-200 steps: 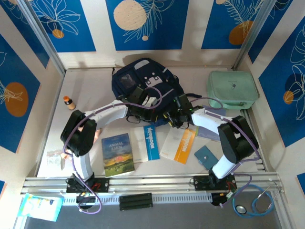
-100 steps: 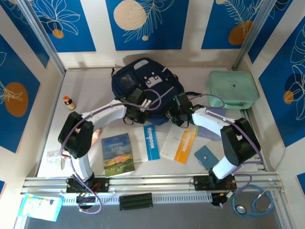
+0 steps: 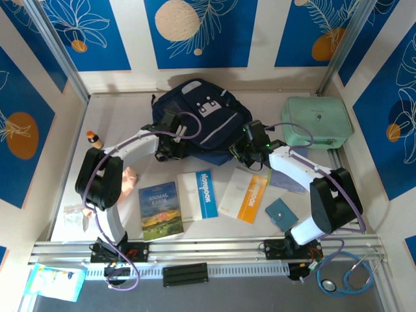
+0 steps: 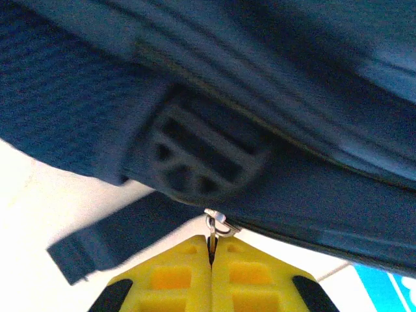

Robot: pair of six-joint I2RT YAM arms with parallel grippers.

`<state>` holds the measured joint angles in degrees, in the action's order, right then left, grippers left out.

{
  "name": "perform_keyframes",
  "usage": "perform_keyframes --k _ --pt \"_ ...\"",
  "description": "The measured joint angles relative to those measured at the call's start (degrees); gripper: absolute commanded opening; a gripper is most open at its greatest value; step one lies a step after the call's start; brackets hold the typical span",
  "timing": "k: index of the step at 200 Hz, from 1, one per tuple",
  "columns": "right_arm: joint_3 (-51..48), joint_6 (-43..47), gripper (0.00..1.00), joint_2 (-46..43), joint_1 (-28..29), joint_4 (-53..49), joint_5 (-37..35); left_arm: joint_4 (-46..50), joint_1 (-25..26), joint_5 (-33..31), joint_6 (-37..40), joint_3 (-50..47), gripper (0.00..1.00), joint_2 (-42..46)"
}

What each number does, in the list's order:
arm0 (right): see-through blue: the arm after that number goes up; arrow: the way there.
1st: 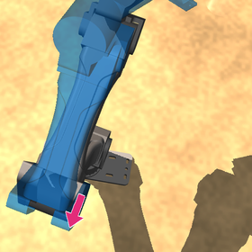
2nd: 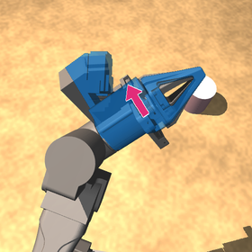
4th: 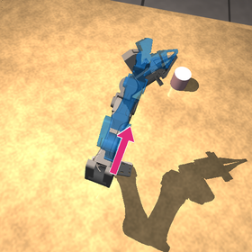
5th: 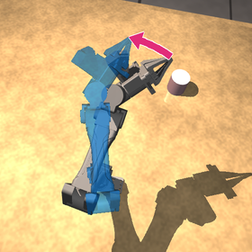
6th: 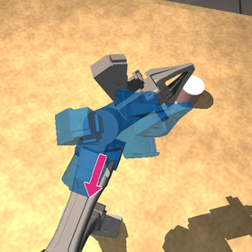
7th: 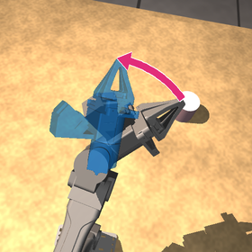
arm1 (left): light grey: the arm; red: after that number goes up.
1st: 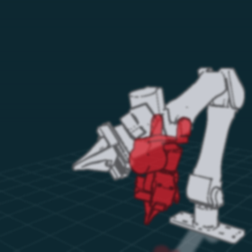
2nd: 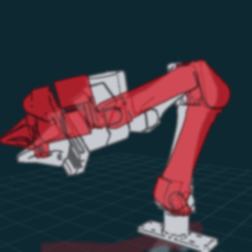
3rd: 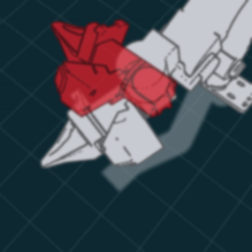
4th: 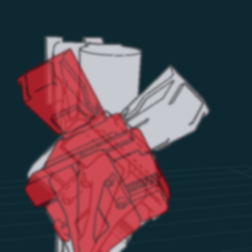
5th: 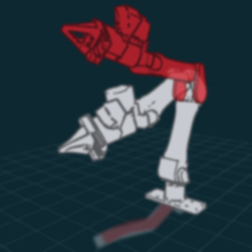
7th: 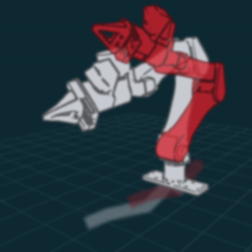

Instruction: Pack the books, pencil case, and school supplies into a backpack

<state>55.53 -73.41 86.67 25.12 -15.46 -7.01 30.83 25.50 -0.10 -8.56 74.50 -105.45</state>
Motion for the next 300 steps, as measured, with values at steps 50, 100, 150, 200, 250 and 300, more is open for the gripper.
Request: perform_keyframes --k 50,100,150,200,250,300 --pt "0.8 1.0 0.18 0.0 -0.1 -0.9 0.5 -3.3 -4.1 2.5 -2.1 0.0 0.0 -3.0" --pt "3.5 1.2 0.18 1.1 0.2 -1.8 1.0 -5.4 -5.2 3.9 -2.5 0.2 0.0 -5.1" --pt "6.4 0.9 0.18 6.6 2.6 -1.8 1.3 -5.8 -8.6 3.8 -2.7 0.5 0.45 -5.0" --pt "13.2 -0.3 0.21 15.0 6.7 -1.4 2.1 -3.6 -9.8 2.4 -4.2 -7.3 0.72 10.7" --pt "15.0 1.7 0.51 18.4 9.9 0.9 6.1 -2.6 -9.8 1.1 -7.9 -13.8 0.95 28.3" --pt "13.5 13.5 0.68 7.3 5.8 -0.4 10.9 -2.1 -9.9 2.5 -12.2 -17.7 1.0 39.5"
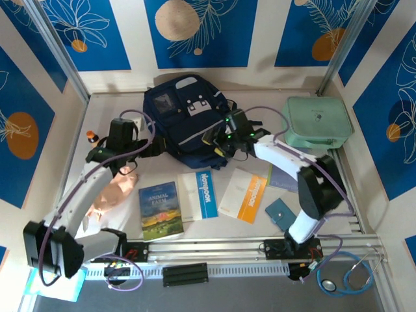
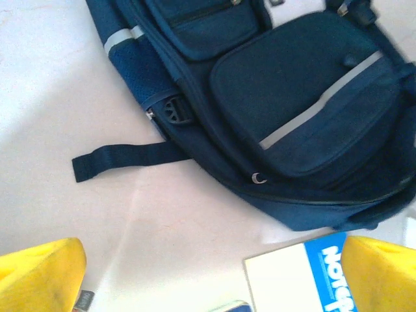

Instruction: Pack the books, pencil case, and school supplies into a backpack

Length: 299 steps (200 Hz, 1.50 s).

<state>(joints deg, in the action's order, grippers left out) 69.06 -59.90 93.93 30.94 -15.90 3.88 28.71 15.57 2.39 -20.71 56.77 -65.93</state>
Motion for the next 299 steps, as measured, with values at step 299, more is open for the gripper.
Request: perform_keyframes --k 299 --pt "19.9 46.9 0.71 27.6 31.5 -16.3 -25.1 0.9 -14.6 12.5 -10.8 -9.9 0.95 4.8"
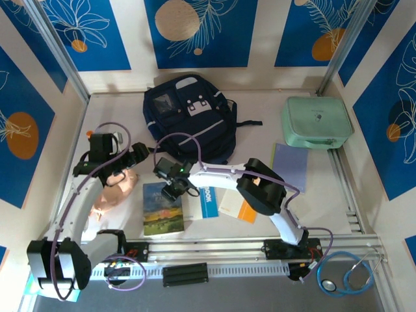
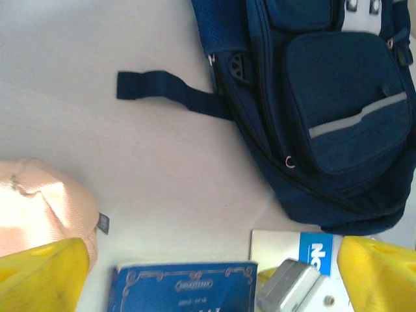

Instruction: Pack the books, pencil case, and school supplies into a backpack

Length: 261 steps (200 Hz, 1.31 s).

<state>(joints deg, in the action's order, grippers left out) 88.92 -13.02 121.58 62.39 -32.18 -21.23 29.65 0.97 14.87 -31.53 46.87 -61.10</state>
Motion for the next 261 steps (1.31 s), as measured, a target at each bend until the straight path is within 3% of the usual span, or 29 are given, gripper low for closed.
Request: perform_keyframes --k 77,115,141,172,202,261 --pt "-10.5 1.1 0.71 -7.7 -4.8 5.2 0.9 -2.5 0.5 7.5 -1.1 -3.0 0.94 -0.7" --pt "-13.9 -11.7 0.7 -17.0 -11.2 5.5 13.4 -3.2 5.1 7.0 -2.1 -8.1 0.94 1.5" --pt "-15.9 -21.8 0.68 -20.8 -13.4 5.6 18.3 -1.7 9.1 4.4 -2.7 -10.9 0.94 2.9" --pt "-16.6 -28.2 0.64 -19.5 -12.9 4.4 22.0 1.3 13.3 -0.5 -2.7 -12.1 0.94 1.5" --pt "-16.6 -30.9 0.56 -16.1 -12.5 4.2 24.8 1.0 16.6 -1.9 -3.2 -13.6 0.87 -2.3" --pt "-12.7 -30.9 0.43 -9.4 -11.2 1.3 25.6 -1.8 17.5 -1.1 -3.5 -15.7 0.8 -7.2"
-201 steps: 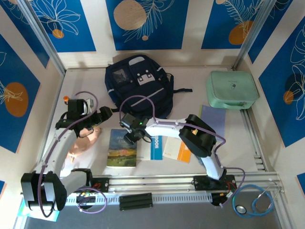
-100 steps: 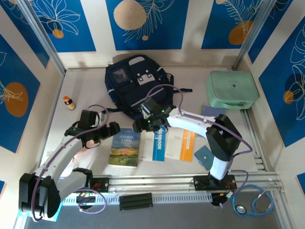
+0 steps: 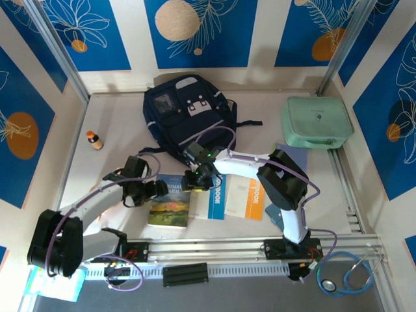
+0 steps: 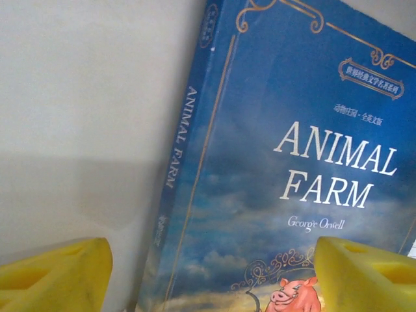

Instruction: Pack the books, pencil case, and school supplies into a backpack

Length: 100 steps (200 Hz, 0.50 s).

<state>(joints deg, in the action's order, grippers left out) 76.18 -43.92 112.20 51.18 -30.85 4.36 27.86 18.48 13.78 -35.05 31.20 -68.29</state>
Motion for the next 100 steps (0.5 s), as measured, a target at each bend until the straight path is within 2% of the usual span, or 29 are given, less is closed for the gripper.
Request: perform_keyframes --k 23,62,100 --pt "1.4 0.3 0.41 0.7 0.3 0.0 0.0 -1.6 0.1 1.4 0.0 0.0 0.8 -0.9" --pt "3.9 1.3 0.4 3.5 0.7 -0.1 -0.5 -2.9 0.1 2.7 0.8 0.0 0.88 -2.9" --pt "8.9 3.8 0.39 6.3 1.3 -0.5 -4.6 -3.0 0.1 2.7 0.6 0.2 0.89 -3.5"
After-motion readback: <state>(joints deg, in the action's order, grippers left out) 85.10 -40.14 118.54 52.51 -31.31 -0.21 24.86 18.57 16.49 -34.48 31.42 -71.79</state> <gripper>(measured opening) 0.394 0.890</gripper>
